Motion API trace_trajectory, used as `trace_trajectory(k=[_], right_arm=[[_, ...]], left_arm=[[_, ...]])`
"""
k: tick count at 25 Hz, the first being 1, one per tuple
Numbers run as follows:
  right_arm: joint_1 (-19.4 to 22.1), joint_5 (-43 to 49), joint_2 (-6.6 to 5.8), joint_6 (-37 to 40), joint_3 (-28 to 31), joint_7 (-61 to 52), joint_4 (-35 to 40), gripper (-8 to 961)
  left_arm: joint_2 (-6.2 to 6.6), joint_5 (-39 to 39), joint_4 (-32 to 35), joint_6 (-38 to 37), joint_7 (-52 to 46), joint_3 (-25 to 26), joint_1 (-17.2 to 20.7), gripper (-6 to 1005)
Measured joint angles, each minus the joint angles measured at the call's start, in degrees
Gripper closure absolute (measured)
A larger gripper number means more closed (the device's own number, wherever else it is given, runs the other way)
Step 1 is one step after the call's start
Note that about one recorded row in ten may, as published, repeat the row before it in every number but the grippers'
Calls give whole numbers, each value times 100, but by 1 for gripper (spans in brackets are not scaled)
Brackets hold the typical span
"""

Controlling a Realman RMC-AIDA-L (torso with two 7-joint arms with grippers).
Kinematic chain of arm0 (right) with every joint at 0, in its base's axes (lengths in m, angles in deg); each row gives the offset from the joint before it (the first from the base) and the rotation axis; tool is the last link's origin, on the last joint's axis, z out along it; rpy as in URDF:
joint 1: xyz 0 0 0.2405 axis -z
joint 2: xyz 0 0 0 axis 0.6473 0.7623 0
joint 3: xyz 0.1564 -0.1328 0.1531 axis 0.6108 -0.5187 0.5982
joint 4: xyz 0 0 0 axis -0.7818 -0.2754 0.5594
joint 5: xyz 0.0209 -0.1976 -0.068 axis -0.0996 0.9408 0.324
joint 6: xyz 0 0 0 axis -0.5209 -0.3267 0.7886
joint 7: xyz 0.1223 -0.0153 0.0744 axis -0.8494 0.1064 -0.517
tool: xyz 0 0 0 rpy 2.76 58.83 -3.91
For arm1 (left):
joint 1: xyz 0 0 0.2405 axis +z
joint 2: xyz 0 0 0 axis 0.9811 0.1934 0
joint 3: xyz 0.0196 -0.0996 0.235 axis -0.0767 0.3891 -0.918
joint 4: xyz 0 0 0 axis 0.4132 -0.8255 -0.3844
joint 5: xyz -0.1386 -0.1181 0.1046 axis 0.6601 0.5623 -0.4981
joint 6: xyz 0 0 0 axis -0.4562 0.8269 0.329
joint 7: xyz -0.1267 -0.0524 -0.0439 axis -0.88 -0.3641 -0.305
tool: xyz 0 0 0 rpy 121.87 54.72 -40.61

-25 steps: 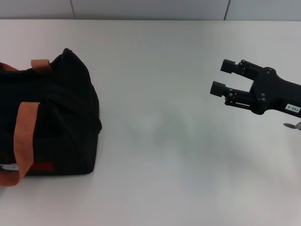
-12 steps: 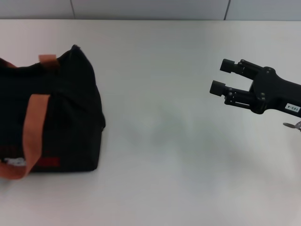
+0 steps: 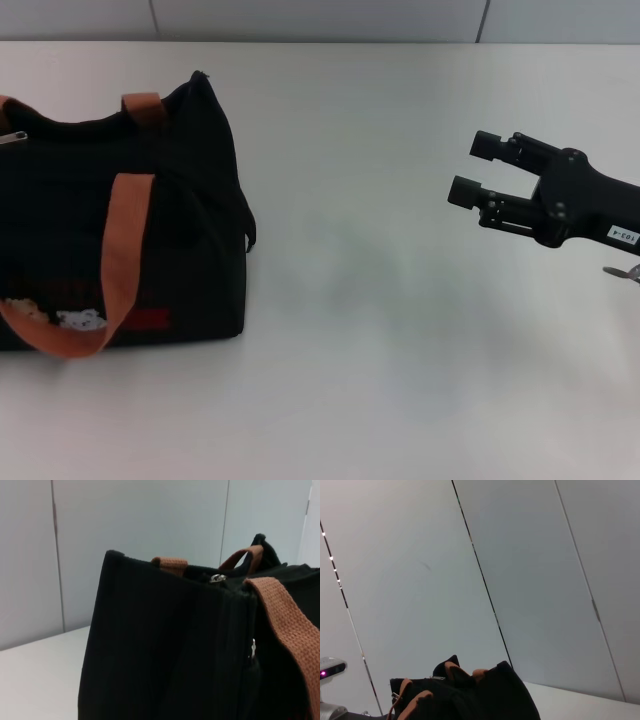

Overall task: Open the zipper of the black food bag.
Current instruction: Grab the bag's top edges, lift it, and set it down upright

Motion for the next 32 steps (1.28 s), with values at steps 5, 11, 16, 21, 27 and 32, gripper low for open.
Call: trace_trajectory(k=[5, 11, 16, 21, 27, 32], right_arm=[[37, 0, 0, 0, -4, 10, 0, 133], [61, 0, 0, 5, 3, 11, 1, 134], [81, 0, 0, 37, 12, 11, 1, 134], [95, 1, -2, 43, 17, 10, 1, 134], [96, 1, -9, 46, 20, 9, 1, 134], [96, 1, -9, 27, -1, 6, 1, 134]], left_arm=[[-24, 33, -5, -64, 77, 23, -38, 567], [-67, 93, -7, -86, 81, 96, -66, 610], [-97, 188, -5, -189, 270, 122, -60, 636], [-114, 221, -4, -208, 271, 153, -67, 703], [-114, 225, 5, -216, 243, 150, -96, 755], [-114, 227, 3, -221, 242, 135, -110, 794]])
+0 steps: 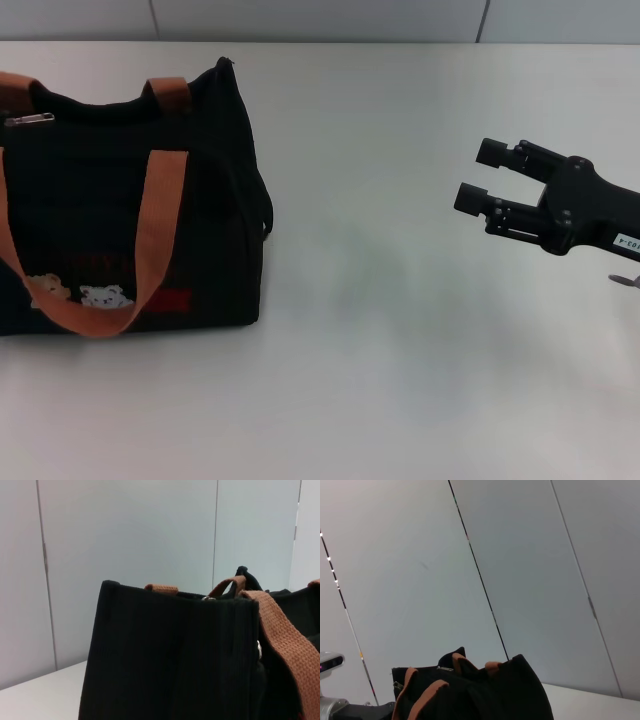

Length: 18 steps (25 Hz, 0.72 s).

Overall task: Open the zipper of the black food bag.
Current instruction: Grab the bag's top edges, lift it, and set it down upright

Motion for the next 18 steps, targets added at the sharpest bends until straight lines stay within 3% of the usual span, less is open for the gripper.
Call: trace_trajectory(k=[18], right_arm=[[-36, 0, 0, -31, -5, -16, 0, 135]], left_arm=[[0, 0, 35, -26, -16, 4, -27, 874]])
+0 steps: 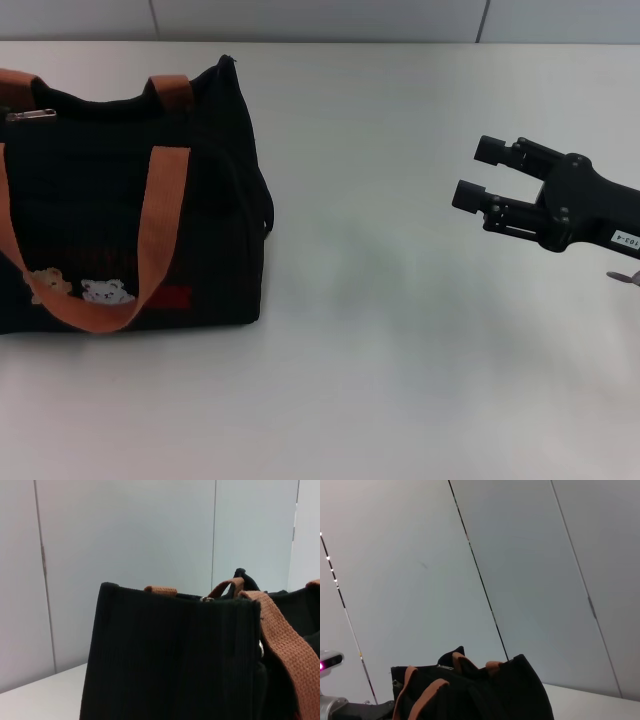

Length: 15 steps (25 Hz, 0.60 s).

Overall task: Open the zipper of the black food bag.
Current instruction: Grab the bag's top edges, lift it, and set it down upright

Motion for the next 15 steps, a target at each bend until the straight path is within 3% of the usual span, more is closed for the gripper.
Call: trace_trajectory(k=[9, 13, 14, 15], right_arm=[[-4, 0, -3, -14, 15, 19, 2, 135], [-39, 0, -8, -14, -1, 11, 19, 135], [-51, 0, -8, -14, -3, 9, 17, 135], [-51, 0, -8, -14, -3, 9, 17, 135]], left_arm=[[26, 129, 86, -183, 23, 11, -14, 881], [143, 579, 870, -890, -384, -12, -196, 882], [140, 725, 1400, -1119, -728, -21, -343, 882], [140, 725, 1400, -1119, -728, -21, -343, 882]])
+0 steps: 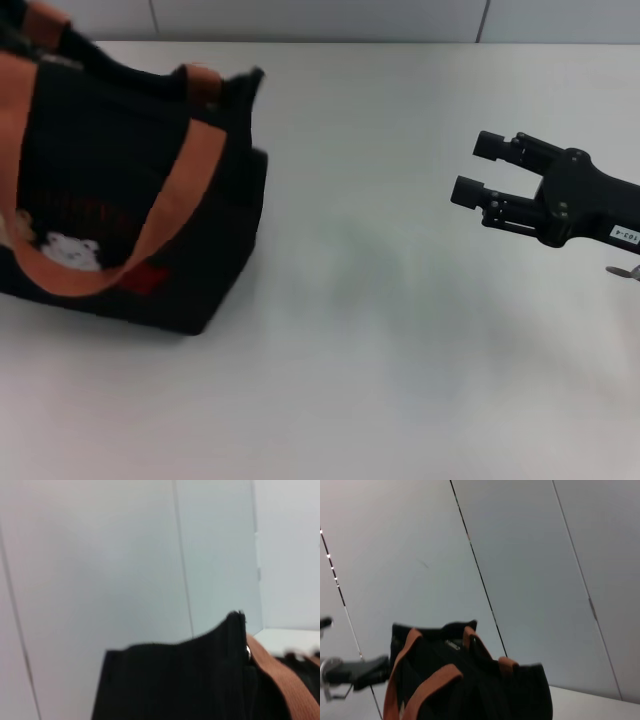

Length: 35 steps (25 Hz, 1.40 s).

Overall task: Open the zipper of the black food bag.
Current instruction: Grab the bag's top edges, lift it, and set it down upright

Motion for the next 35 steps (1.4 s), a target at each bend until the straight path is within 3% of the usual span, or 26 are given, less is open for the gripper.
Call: trace_trajectory(k=[4, 10, 11, 12, 14, 19, 22, 35], right_arm=[[-7, 0, 15, 10, 1, 14, -20, 135], [-15, -98, 22, 59, 31, 58, -258, 135], [-17, -158, 24, 61, 19, 144, -322, 135], [-19, -202, 28, 63, 19, 250, -389, 135], [-33, -350, 37, 37, 38, 630, -597, 135], [-123, -994, 48, -304, 62, 2146, -1496, 136], [-148, -1063, 49, -372, 68, 2387, -1658, 136], [-572, -1284, 73, -949, 91, 4848, -2266, 136]], left_arm=[[-208, 179, 1458, -185, -619, -294, -435, 883], [-433, 514, 2617, -177, -1100, -1096, -659, 884], [-615, 573, 2991, -154, -1153, -1447, -681, 884], [-615, 573, 2991, -154, -1153, -1447, -681, 884], [-818, 583, 3349, -112, -1143, -1845, -677, 884], [-871, 620, 3470, 40, -1184, -2564, -643, 886], [-873, 623, 3381, 211, -1185, -2859, -617, 887], [-879, 691, 3436, 225, -1191, -3226, -529, 890]])
